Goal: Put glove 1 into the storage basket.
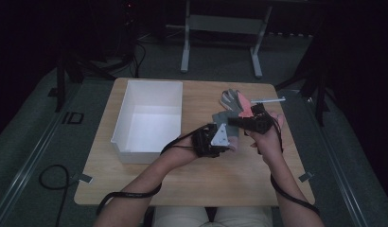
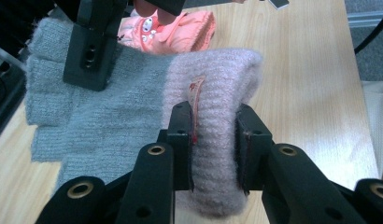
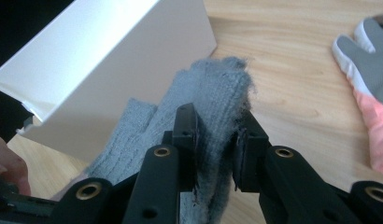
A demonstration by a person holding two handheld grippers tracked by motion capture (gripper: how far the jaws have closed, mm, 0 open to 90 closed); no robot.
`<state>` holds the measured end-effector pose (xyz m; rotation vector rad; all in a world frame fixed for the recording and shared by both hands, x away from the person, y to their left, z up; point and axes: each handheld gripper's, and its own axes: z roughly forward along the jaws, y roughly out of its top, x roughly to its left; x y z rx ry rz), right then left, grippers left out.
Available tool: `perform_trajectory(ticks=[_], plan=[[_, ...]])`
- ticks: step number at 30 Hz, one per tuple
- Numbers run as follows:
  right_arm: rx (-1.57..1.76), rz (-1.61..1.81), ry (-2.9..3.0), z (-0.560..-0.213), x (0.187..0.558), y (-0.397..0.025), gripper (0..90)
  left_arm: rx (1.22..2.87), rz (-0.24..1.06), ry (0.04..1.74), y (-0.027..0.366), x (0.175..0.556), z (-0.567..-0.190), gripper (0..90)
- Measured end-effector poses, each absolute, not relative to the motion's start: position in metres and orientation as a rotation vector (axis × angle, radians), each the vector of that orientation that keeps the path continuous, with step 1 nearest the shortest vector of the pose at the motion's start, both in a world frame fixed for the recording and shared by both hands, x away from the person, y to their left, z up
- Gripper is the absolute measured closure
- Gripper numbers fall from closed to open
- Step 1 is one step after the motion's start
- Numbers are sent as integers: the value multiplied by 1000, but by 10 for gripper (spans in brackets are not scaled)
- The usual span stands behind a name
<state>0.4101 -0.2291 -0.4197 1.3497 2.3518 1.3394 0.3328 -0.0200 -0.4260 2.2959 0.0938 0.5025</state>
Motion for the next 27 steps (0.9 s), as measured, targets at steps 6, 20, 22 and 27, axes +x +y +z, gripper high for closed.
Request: perform_trajectory(ticks=[6,20,22,27], plan=[[1311,1357,2367,-406,412,-213,744,2315,531,76,-6,333,-416,715],[1232,1360,2414,-393,419,-166,745,2366,552,95,32,335,-403,715],[1219,1370,2423,-392,421,-158,746,2376,554,91,38,335,-401,716],[1201,1377,2438,-390,423,-142,747,2389,560,93,54,336,-397,716]])
